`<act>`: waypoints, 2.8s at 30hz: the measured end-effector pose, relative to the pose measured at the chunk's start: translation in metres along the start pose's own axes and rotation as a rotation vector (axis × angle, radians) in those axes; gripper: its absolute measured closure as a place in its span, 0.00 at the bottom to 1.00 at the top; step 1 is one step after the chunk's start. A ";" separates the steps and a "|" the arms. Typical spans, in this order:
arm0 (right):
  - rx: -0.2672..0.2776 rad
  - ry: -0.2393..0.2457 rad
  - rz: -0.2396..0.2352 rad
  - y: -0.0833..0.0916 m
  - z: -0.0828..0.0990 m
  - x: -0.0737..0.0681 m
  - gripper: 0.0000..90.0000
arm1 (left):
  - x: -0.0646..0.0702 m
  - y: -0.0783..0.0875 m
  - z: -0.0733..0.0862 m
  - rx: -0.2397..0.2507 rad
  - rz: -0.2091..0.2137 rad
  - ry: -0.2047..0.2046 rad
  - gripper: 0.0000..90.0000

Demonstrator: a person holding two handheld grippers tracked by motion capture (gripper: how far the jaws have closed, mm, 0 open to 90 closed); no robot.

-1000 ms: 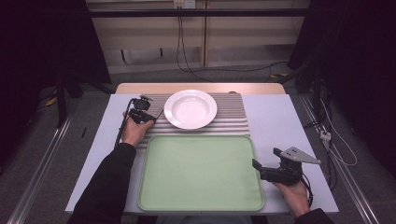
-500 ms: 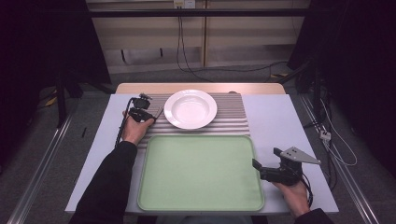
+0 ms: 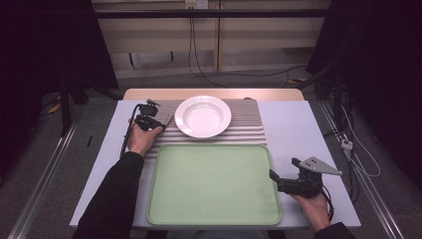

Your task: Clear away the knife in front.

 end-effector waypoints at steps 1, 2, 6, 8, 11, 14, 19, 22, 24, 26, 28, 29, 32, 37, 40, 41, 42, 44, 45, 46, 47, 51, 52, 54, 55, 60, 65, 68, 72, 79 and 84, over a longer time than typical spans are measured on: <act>0.000 0.000 0.000 0.000 0.000 0.000 0.05 | 0.000 0.001 0.000 0.007 0.001 0.003 0.89; -0.001 0.000 0.001 0.000 0.000 0.000 0.05 | 0.000 0.003 0.000 0.013 0.004 0.001 0.89; 0.000 0.000 0.002 0.000 0.000 0.000 0.05 | 0.000 0.010 0.000 0.026 0.013 -0.002 0.89; -0.001 0.000 0.000 0.000 0.000 0.000 0.05 | 0.000 0.013 0.000 0.032 0.015 -0.008 0.89; -0.001 0.000 0.002 0.000 0.000 0.000 0.05 | 0.002 0.019 0.000 0.046 0.025 -0.009 0.89; -0.001 0.000 0.003 0.000 0.000 0.000 0.05 | 0.005 0.025 0.001 0.060 0.038 -0.012 0.89; -0.001 -0.001 0.003 0.000 0.000 0.000 0.05 | 0.014 0.034 0.003 0.081 0.059 -0.028 0.89; 0.000 -0.001 0.002 0.000 0.000 -0.001 0.05 | 0.021 0.042 0.001 0.098 0.064 -0.050 0.89; 0.000 0.000 0.002 0.000 0.000 -0.001 0.05 | 0.026 0.047 0.000 0.106 0.066 -0.060 0.89; 0.000 0.000 0.002 0.000 0.000 -0.001 0.05 | 0.032 0.052 -0.001 0.118 0.069 -0.069 0.89; 0.000 0.001 0.001 0.000 0.000 -0.001 0.05 | 0.037 0.057 -0.001 0.118 0.075 -0.089 0.89; 0.000 0.001 0.002 0.000 0.000 -0.001 0.05 | 0.040 0.058 -0.002 0.123 0.077 -0.093 0.89; 0.000 0.002 0.001 0.000 0.000 -0.001 0.05 | 0.048 0.062 0.000 0.128 0.084 -0.114 0.89; -0.001 0.002 -0.001 0.000 0.000 -0.001 0.05 | 0.061 0.067 0.002 0.132 0.087 -0.135 0.89; -0.001 0.003 -0.001 0.000 0.000 -0.002 0.05 | 0.070 0.068 0.002 0.137 0.073 -0.145 0.89; 0.000 0.003 0.000 0.000 0.000 -0.002 0.05 | 0.073 0.069 0.003 0.132 0.093 -0.159 0.89; 0.000 0.003 0.000 0.000 0.000 -0.002 0.05 | 0.076 0.070 0.003 0.134 0.100 -0.160 0.89; -0.002 0.006 0.000 -0.001 0.000 -0.003 0.05 | 0.081 0.071 0.004 0.127 0.110 -0.181 0.89; -0.001 0.006 -0.001 -0.001 -0.001 -0.003 0.05 | 0.084 0.071 0.005 0.126 0.114 -0.186 0.89; -0.001 0.004 -0.001 -0.001 -0.001 -0.003 0.05 | 0.087 0.071 0.005 0.125 0.117 -0.191 0.89; -0.001 0.005 -0.002 -0.001 -0.001 -0.003 0.05 | 0.089 0.072 0.005 0.123 0.116 -0.200 0.89; 0.000 0.005 -0.002 -0.001 -0.001 -0.003 0.05 | 0.099 0.073 0.008 0.117 0.122 -0.215 0.89; 0.000 0.005 -0.002 -0.001 -0.001 -0.003 0.05 | 0.101 0.073 0.008 0.116 0.122 -0.220 0.89; -0.001 0.007 -0.003 -0.001 -0.001 -0.003 0.05 | 0.107 0.074 0.010 0.116 0.124 -0.226 0.89; -0.001 0.009 -0.003 -0.001 -0.001 -0.003 0.05 | 0.110 0.073 0.010 0.113 0.130 -0.238 0.89; -0.001 0.009 -0.001 -0.001 -0.001 -0.003 0.05 | 0.122 0.071 0.013 0.095 0.149 -0.249 0.89; -0.003 0.009 -0.002 -0.001 -0.001 -0.003 0.05 | 0.132 0.068 0.017 0.089 0.167 -0.240 0.89; -0.002 0.011 -0.004 -0.001 -0.001 -0.003 0.05 | 0.137 0.065 0.021 0.082 0.163 -0.233 0.89; -0.002 0.015 -0.005 -0.001 -0.001 -0.004 0.05 | 0.142 0.062 0.025 0.065 0.165 -0.231 0.89; -0.005 0.020 -0.007 -0.002 -0.001 -0.005 0.05 | 0.154 0.053 0.039 0.014 0.177 -0.229 0.89; -0.005 0.024 -0.008 -0.002 -0.001 -0.005 0.05 | 0.162 0.047 0.047 -0.017 0.186 -0.231 0.89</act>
Point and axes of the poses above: each handheld gripper's, and its own axes: y roughly backward along the jaws, z roughly out of its underside, x roughly to its right, the point moved 7 cm from there along -y, roughly forward along the jaws, and after that the axes turned 7 degrees about -y, right-handed, at the moved point
